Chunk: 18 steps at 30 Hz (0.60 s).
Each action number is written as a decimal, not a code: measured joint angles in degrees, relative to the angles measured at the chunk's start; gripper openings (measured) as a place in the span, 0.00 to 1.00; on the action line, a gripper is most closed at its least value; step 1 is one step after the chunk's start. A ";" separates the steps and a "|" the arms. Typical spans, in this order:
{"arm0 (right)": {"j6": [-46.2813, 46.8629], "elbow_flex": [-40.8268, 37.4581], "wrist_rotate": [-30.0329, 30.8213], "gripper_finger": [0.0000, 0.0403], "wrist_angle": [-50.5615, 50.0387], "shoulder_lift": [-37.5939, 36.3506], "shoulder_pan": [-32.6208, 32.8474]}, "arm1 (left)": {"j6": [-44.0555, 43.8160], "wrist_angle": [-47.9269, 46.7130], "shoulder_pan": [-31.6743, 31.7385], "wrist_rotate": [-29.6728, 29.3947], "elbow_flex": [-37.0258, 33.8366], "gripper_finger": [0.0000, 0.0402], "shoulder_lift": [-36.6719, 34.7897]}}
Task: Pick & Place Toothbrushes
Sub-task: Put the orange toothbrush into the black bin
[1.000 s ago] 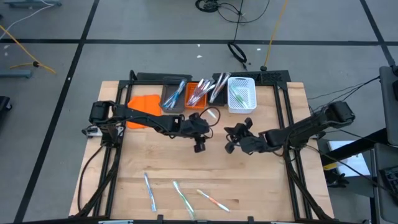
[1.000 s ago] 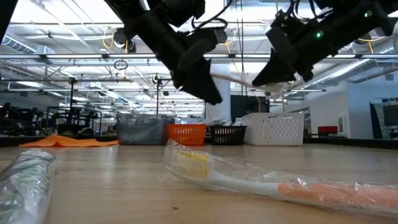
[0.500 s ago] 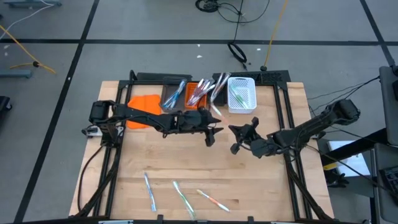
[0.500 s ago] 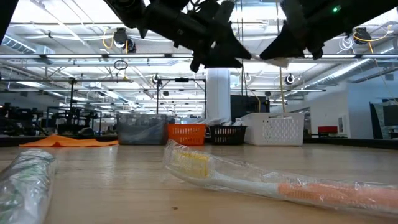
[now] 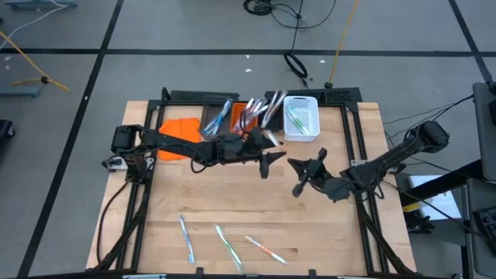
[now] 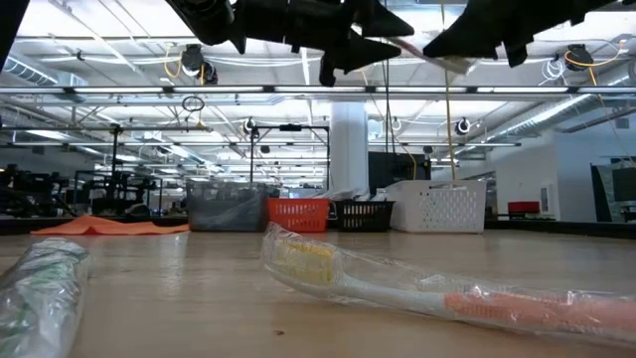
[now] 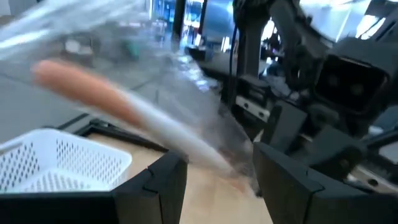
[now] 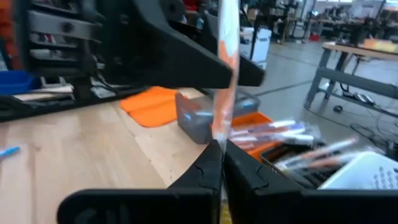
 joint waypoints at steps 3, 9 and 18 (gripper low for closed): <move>-3.15 0.00 0.54 0.00 2.90 0.00 0.57 | -0.61 2.10 0.00 0.02 0.00 0.46 0.00; -4.25 0.00 4.11 0.00 3.23 0.00 1.60 | -0.76 5.19 0.00 0.67 0.00 0.43 -0.76; -4.19 0.00 5.66 0.00 2.81 0.04 1.76 | 0.97 5.14 0.01 4.72 0.02 0.07 -1.81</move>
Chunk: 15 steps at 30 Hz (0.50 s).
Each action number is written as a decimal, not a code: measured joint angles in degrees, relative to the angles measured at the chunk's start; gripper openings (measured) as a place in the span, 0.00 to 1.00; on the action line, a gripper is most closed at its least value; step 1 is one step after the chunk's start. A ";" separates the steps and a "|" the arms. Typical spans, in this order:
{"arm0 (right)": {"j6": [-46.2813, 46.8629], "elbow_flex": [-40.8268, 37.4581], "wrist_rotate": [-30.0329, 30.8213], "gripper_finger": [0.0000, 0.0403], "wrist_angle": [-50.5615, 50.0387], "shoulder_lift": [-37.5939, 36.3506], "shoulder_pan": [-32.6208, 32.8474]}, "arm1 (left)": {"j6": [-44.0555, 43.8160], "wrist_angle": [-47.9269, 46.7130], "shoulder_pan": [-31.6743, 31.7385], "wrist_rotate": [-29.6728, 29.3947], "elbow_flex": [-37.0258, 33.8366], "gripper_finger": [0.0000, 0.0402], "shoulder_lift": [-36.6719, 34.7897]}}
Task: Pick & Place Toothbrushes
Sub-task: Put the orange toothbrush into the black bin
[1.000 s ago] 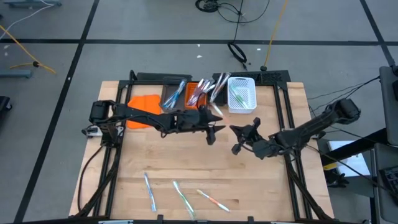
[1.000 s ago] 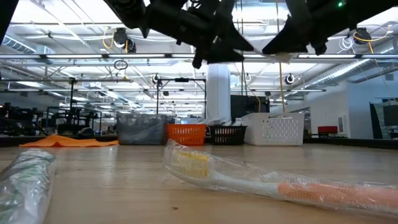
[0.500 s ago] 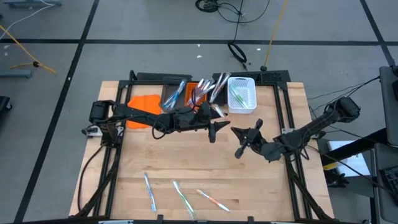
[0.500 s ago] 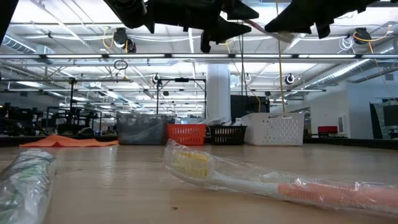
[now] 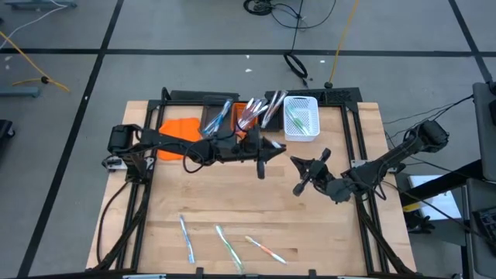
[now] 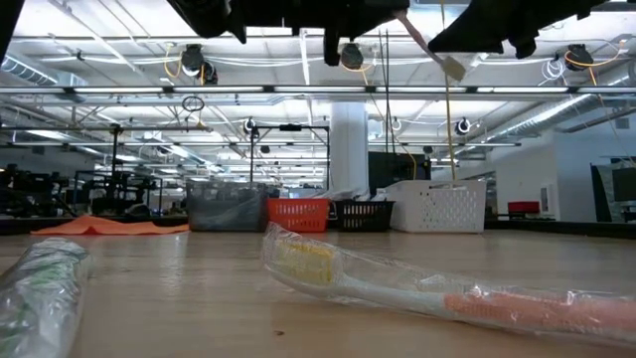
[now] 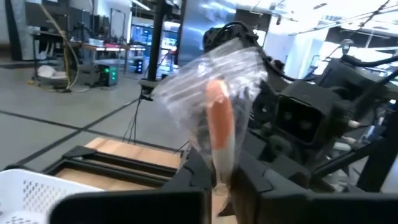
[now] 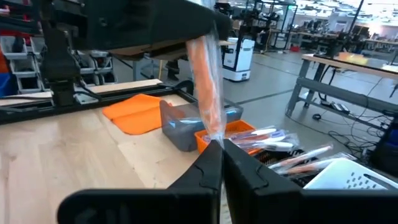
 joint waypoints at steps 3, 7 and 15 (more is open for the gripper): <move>-0.01 0.00 -0.13 0.00 0.24 -0.04 0.02 | -0.07 0.04 0.09 1.01 0.00 0.04 0.00; -0.85 0.00 -0.20 0.00 0.11 -0.01 0.00 | -0.27 -0.08 0.12 1.37 0.00 0.03 0.00; -1.34 0.00 -0.65 0.01 -0.80 -0.01 0.00 | -0.23 -0.72 0.14 2.28 0.00 0.02 0.04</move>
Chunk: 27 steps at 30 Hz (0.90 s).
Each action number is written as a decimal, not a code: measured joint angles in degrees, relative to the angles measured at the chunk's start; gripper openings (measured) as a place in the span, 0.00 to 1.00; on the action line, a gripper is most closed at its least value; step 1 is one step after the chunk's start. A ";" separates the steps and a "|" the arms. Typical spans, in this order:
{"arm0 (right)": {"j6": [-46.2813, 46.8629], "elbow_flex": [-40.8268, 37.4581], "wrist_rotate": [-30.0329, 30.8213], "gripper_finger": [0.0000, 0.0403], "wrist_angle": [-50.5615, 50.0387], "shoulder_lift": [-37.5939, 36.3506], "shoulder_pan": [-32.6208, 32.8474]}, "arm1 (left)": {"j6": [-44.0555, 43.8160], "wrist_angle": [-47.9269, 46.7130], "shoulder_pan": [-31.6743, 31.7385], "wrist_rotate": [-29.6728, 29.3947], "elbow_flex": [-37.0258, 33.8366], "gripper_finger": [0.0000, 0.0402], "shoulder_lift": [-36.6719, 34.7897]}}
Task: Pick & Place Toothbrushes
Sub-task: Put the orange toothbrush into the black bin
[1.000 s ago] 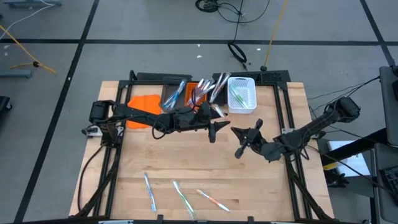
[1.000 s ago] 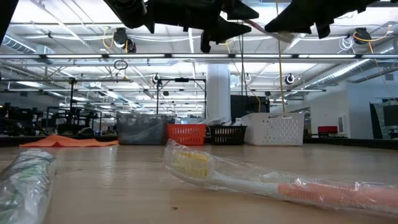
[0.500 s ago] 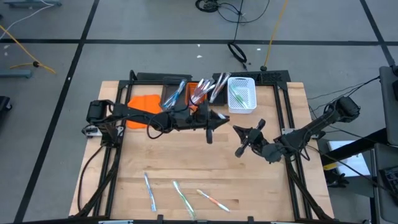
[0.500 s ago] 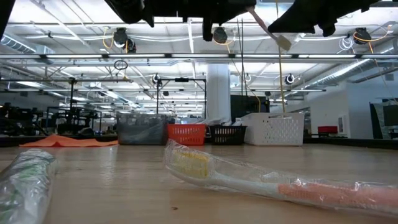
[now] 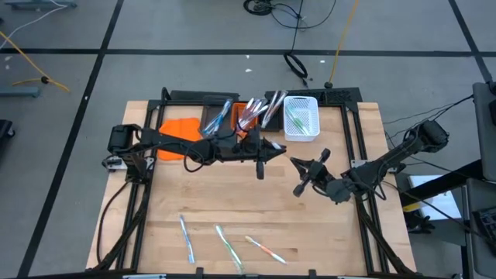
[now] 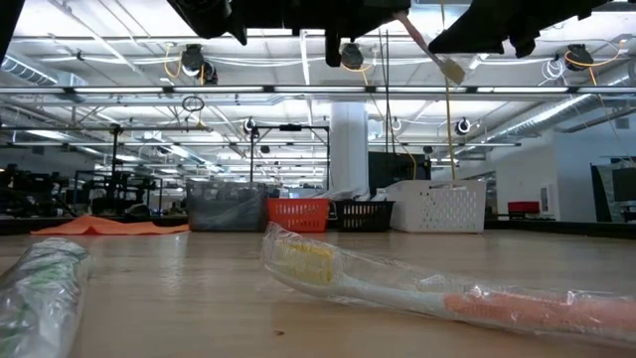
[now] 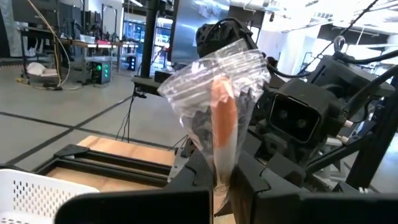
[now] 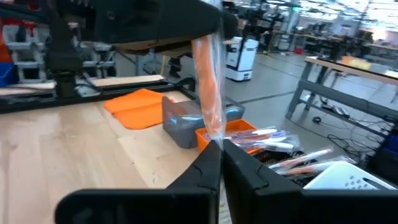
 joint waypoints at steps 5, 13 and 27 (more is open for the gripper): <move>-1.16 0.00 -2.79 0.11 0.56 0.00 0.00 | -0.06 -2.42 -0.04 0.21 0.00 0.02 0.09; -5.28 0.00 -2.32 0.36 0.41 -0.02 0.00 | 0.20 -6.42 0.23 0.17 -0.01 0.02 -0.63; -3.92 0.02 0.20 0.41 0.04 -0.02 -0.07 | 3.91 -21.26 4.53 -4.57 0.00 0.02 -7.11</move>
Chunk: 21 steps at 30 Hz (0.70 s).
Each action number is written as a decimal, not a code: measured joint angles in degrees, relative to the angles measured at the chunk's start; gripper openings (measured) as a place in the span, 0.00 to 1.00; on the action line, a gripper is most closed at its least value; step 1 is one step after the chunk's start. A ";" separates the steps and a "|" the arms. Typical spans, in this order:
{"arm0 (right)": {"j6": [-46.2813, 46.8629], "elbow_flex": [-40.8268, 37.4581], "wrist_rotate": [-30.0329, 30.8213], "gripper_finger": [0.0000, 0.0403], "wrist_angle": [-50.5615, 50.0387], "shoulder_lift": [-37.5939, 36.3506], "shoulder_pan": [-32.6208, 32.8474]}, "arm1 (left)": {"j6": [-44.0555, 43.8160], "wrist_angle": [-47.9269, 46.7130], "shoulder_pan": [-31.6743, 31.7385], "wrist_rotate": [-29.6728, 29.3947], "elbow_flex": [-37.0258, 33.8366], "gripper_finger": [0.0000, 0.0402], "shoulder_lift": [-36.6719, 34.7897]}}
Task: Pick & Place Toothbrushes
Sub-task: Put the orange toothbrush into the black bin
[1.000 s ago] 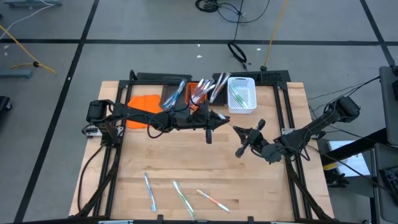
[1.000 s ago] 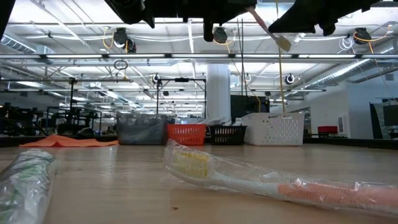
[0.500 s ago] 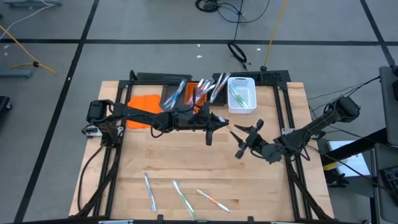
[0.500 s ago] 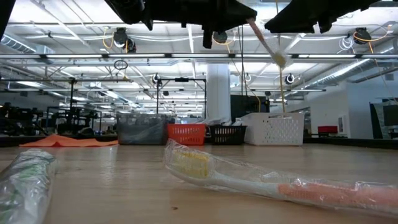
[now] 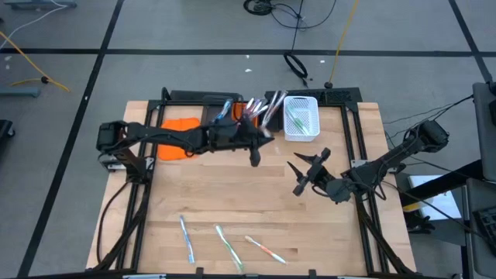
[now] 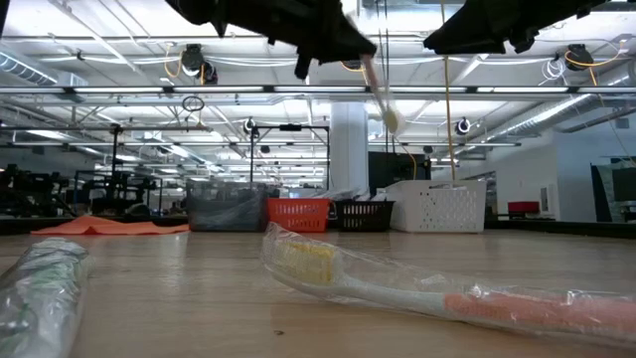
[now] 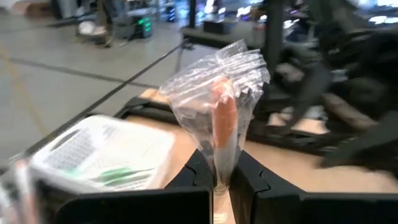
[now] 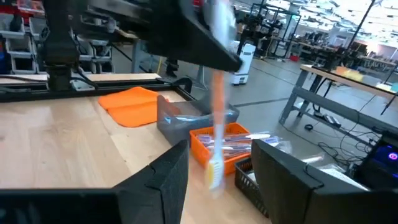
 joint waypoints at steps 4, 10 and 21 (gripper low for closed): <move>0.70 0.00 -3.46 0.41 -0.23 0.00 -0.05 | -1.31 -2.54 3.28 -0.08 0.00 0.02 -0.03; 4.69 0.00 -6.27 0.41 -2.76 0.04 -0.83 | -2.53 -7.34 8.03 0.59 1.79 0.02 0.04; 9.12 0.00 -7.95 0.40 -3.89 4.85 -3.17 | 0.59 -20.51 12.48 0.05 10.71 0.02 0.60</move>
